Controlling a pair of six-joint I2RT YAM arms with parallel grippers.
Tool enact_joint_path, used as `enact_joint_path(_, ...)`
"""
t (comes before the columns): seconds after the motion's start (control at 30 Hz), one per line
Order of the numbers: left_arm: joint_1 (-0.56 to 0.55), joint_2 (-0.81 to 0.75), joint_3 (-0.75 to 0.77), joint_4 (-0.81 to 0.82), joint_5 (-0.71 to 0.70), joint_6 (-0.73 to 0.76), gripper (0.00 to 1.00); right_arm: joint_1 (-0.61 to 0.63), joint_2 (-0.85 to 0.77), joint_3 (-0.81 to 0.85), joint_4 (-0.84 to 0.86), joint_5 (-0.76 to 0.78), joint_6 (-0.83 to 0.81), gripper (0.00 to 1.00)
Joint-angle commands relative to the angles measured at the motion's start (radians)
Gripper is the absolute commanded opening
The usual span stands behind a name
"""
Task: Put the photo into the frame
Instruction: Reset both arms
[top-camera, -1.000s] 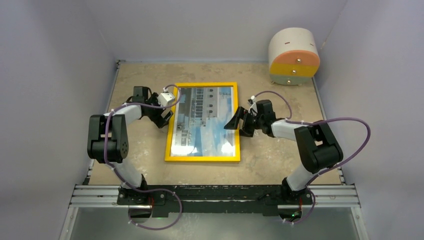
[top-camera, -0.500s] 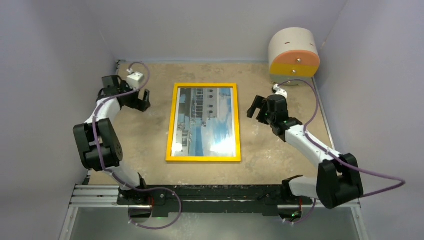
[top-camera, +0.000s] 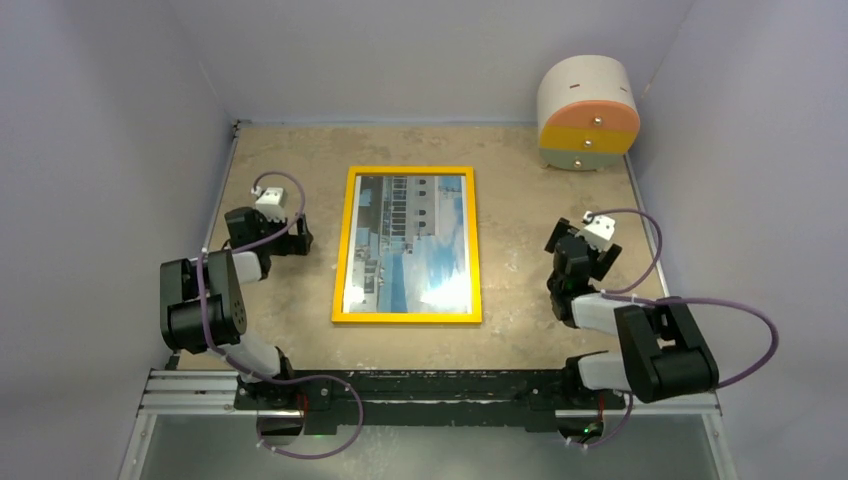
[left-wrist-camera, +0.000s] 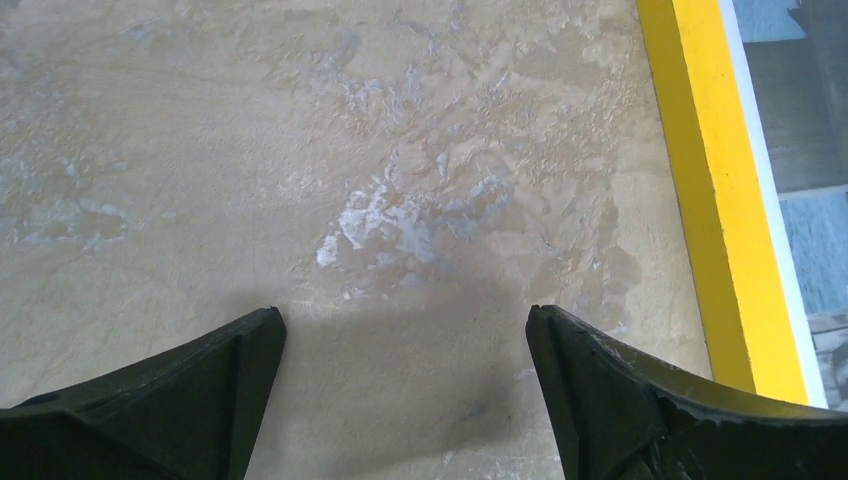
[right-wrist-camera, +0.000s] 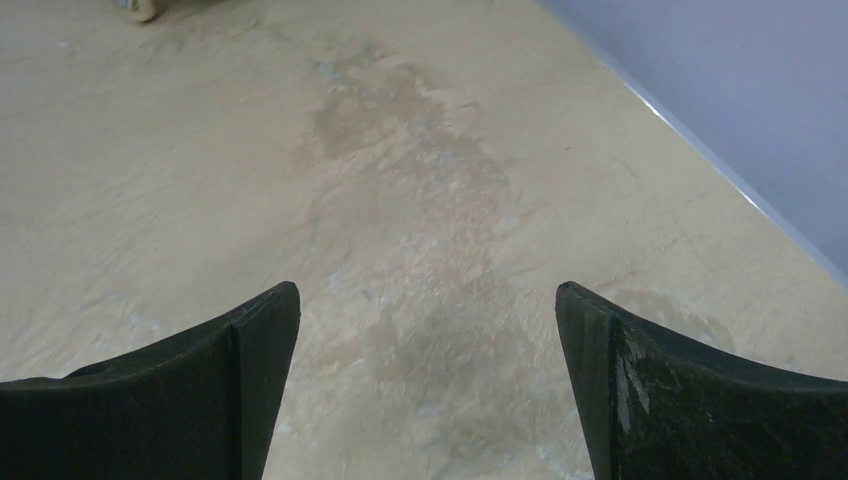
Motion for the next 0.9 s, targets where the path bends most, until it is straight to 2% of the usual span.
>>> enact_joint_path(0.0, -0.019, -0.011, -0.128, 0.463, -0.04, -0.078, 1.0, -0.025, 0.087, -0.03, 0.403, 0.064, -0.093, 0.99)
enact_joint_path(0.07, -0.027, -0.013, -0.157, 0.544, -0.038, -0.097, 1.0, -0.025, 0.09, -0.012, 0.363, 0.004, -0.085, 0.99)
enact_joint_path(0.2, -0.065, 0.005, -0.211, 0.698, -0.057, -0.168, 1.0, -0.027, 0.121, -0.037, 0.451, -0.031, -0.05, 0.99)
enact_joint_path(0.23, -0.082, 0.015, -0.232, 0.759, -0.056, -0.159, 1.0, -0.027, 0.147, -0.042, 0.477, -0.031, -0.05, 0.99)
enact_joint_path(0.33, -0.152, -0.017, -0.269, 0.788, -0.132, -0.086, 1.0, -0.028, 0.203, -0.056, 0.616, -0.073, -0.137, 0.99)
enact_joint_path(0.4, -0.21, -0.009, -0.352, 0.938, -0.166, -0.018, 1.0, -0.028, 0.212, -0.068, 0.645, -0.186, -0.181, 0.99)
enact_joint_path(0.47, -0.282, 0.06, -0.45, 1.199, -0.192, 0.049, 1.0, -0.028, 0.262, -0.107, 0.733, -0.306, -0.194, 0.99)
enact_joint_path(0.5, -0.295, 0.046, -0.468, 1.19, -0.191, 0.065, 1.0, -0.026, 0.321, -0.127, 0.888, -0.277, -0.249, 0.99)
enact_joint_path(0.53, -0.299, 0.008, -0.453, 1.084, -0.202, 0.075, 1.0, -0.01, 0.327, -0.129, 0.912, -0.224, -0.267, 0.99)
enact_joint_path(0.63, -0.297, 0.043, -0.361, 1.001, -0.243, 0.044, 1.0, -0.024, 0.286, -0.026, 0.587, -0.257, -0.175, 0.99)
enact_joint_path(0.67, -0.297, 0.017, -0.336, 0.902, -0.254, 0.044, 1.0, -0.055, 0.295, -0.018, 0.599, -0.288, -0.168, 0.99)
enact_joint_path(0.73, -0.296, 0.038, -0.357, 0.991, -0.263, 0.031, 1.0, -0.082, 0.275, -0.004, 0.529, -0.305, -0.124, 0.99)
enact_joint_path(0.8, -0.296, 0.017, -0.341, 0.912, -0.271, 0.035, 1.0, -0.083, 0.28, -0.014, 0.564, -0.305, -0.133, 0.99)
enact_joint_path(0.87, -0.296, 0.038, -0.352, 0.974, -0.269, 0.031, 1.0, -0.084, 0.279, -0.018, 0.577, -0.301, -0.143, 0.99)
